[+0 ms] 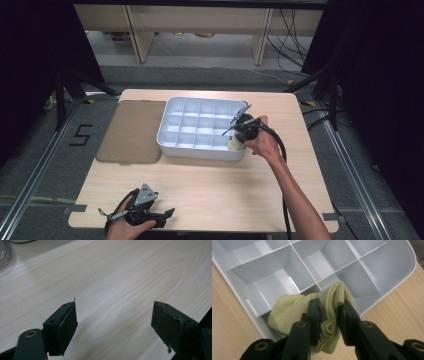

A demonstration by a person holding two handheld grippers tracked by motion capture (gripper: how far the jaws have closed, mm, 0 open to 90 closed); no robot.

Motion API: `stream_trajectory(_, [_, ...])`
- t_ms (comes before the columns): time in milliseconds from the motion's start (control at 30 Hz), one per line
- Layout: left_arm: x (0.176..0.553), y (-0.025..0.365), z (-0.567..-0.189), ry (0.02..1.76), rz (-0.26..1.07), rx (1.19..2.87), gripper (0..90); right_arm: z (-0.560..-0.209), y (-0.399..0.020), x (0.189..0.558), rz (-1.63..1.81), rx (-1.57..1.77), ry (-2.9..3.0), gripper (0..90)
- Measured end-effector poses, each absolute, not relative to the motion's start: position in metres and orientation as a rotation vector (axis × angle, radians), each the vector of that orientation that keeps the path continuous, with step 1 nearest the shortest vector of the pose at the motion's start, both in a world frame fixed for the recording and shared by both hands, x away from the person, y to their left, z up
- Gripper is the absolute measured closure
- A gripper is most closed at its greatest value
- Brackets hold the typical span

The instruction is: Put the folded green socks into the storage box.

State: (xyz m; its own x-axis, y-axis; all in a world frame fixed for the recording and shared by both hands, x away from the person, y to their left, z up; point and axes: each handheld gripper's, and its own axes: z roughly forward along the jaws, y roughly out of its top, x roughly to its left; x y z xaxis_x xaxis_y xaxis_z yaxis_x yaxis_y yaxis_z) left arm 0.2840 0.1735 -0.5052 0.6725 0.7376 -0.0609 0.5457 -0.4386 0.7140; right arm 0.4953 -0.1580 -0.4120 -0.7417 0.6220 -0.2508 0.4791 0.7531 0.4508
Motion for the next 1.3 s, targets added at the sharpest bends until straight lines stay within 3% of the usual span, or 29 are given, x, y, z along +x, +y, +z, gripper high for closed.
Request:
stream_trajectory(567, [0.284, 0.173, -0.507, 1.023, 0.336, 2.116, 20.2, -0.433, -0.155, 0.497, 0.502, 0.855, 2.619, 71.6])
stream_trajectory(800, [0.284, 0.173, -0.507, 1.009, 0.336, 2.112, 20.2, -0.424, -0.16, 0.496, 0.566, 0.886, 2.589, 63.1])
stream_trajectory(1033, [0.284, 0.172, -0.507, 1.004, 0.335, 2.115, 20.2, -0.416, -0.162, 0.496, 0.593, 0.871, 2.608, 81.4])
stream_trajectory(1300, [0.284, 0.173, -0.507, 1.017, 0.336, 2.116, 20.2, -0.43, -0.153, 0.502, 0.489, 0.906, 2.628, 85.9])
